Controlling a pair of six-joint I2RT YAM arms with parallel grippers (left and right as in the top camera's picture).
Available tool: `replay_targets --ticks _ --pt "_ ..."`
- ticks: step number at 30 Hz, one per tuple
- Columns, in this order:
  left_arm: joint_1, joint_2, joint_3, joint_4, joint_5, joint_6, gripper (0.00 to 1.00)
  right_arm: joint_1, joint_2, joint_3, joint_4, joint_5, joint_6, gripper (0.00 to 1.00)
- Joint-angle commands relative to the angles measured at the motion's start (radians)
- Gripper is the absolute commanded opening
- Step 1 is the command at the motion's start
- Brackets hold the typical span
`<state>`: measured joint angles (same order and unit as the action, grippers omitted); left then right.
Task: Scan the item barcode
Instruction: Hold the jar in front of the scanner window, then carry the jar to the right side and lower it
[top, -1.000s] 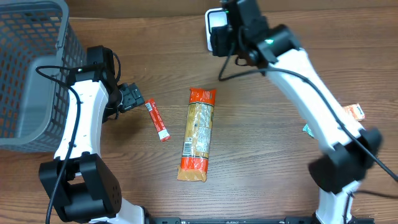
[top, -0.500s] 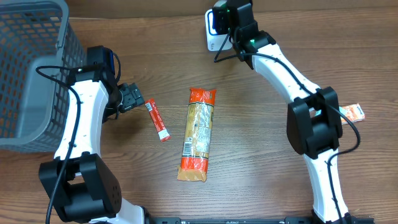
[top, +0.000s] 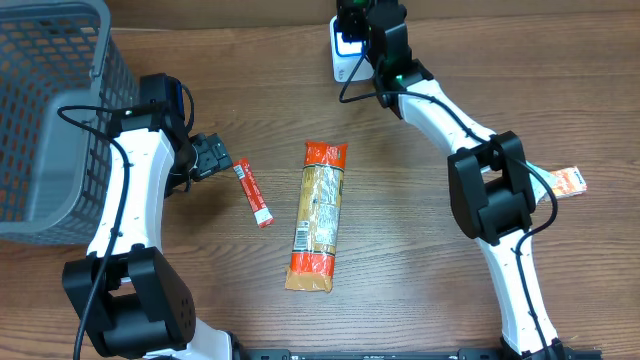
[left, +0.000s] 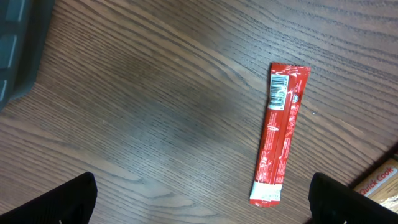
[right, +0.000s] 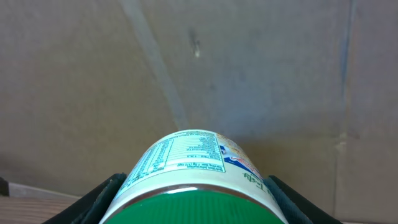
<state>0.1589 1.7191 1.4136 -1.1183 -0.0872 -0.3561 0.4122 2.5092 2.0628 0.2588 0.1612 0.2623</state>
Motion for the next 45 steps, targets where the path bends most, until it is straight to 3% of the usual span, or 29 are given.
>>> replay_targets --ticks 1,13,18,22,28,32,36,39,45 --pt "-0.002 -0.011 0.010 0.001 -0.006 0.008 1.00 0.003 0.030 0.012 0.021 0.004 -0.001 0.04" --pt "-0.002 -0.011 0.010 0.001 -0.006 0.008 1.00 0.000 0.027 0.012 0.084 0.041 -0.002 0.04" --pt "-0.002 -0.011 0.010 0.001 -0.006 0.008 1.00 0.002 -0.073 0.012 0.087 0.040 -0.002 0.04" --pt "-0.002 -0.011 0.010 0.001 -0.006 0.008 1.00 0.006 -0.246 0.012 -0.159 0.040 -0.002 0.04" --pt "-0.002 -0.011 0.010 0.001 -0.006 0.008 1.00 -0.010 -0.528 0.012 -0.843 0.040 -0.002 0.04" --pt "-0.002 -0.011 0.010 0.001 -0.006 0.008 1.00 -0.061 -0.609 0.012 -1.301 0.040 0.000 0.04" --pt "-0.002 -0.011 0.010 0.001 -0.006 0.008 1.00 -0.118 -0.594 -0.008 -1.651 0.031 0.034 0.04" --pt "-0.002 -0.011 0.010 0.001 -0.006 0.008 1.00 -0.158 -0.576 -0.114 -1.749 -0.021 0.052 0.04" --pt "-0.002 -0.011 0.010 0.001 -0.006 0.008 1.00 -0.174 -0.576 -0.385 -1.594 -0.058 0.052 0.04"
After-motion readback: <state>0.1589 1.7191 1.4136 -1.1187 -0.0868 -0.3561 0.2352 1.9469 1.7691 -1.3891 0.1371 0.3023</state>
